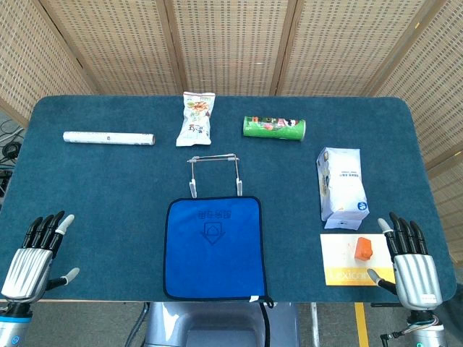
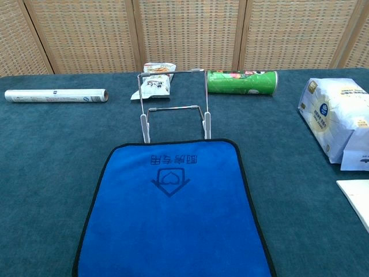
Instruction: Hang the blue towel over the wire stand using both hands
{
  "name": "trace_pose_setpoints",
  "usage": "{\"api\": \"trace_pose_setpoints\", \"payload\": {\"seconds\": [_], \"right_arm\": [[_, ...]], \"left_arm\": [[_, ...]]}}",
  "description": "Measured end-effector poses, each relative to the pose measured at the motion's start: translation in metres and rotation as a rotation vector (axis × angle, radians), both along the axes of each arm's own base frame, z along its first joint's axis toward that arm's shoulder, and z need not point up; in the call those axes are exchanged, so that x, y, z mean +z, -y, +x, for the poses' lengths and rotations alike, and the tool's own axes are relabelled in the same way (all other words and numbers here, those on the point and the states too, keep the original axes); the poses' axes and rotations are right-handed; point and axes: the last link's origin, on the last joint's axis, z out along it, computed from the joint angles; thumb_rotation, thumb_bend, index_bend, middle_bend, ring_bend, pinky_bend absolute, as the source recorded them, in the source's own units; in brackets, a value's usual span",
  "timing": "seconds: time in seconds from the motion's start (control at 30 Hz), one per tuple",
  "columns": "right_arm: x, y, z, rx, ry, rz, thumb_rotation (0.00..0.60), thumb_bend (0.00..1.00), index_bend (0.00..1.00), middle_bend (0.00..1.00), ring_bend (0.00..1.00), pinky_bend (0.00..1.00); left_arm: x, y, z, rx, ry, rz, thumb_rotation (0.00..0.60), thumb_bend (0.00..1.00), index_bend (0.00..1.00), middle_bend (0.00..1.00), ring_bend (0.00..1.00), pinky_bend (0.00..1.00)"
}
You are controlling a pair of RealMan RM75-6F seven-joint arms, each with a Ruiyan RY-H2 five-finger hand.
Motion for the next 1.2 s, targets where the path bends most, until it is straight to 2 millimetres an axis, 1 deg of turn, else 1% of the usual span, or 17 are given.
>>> {"api": "trace_pose_setpoints", "payload": {"seconds": [0.4,0.57,0.7,0.9,1.03,1.2], "right_arm": [[-0.004,0.001,0.000,0.005,-0.012,0.028,0.600,0.00,0.00,0.00,0.00,0.00],[-0.014,0.012,0.007,0.092,-0.052,0.087,0.600,0.00,0.00,0.00,0.00,0.00],[-0.026,0.029,0.016,0.227,-0.119,0.156,0.600,0.00,0.00,0.00,0.00,0.00],[-0.048,0.063,0.042,0.382,-0.116,0.298,0.600,0.00,0.04,0.01,0.00,0.00],[-0.066,0.089,0.067,0.475,-0.102,0.387,0.600,0.00,0.06,0.04,0.00,0.00],[-0.091,0.107,0.097,0.586,-0.117,0.456,0.600,0.00,0.08,0.06,0.00,0.02]], "left_arm": [[-0.001,-0.001,0.001,-0.004,-0.001,0.003,0.600,0.02,0.00,0.00,0.00,0.00],[-0.002,-0.003,0.000,-0.005,-0.004,0.003,0.600,0.02,0.00,0.00,0.00,0.00],[-0.005,-0.008,-0.001,-0.008,-0.012,0.006,0.600,0.02,0.00,0.00,0.00,0.00],[-0.007,-0.012,0.001,-0.016,-0.008,0.019,0.600,0.02,0.00,0.00,0.00,0.00],[-0.005,-0.014,0.000,-0.011,-0.005,0.039,0.600,0.02,0.00,0.00,0.00,0.00],[-0.006,-0.020,-0.002,-0.009,-0.004,0.050,0.600,0.02,0.00,0.00,0.00,0.00]]}}
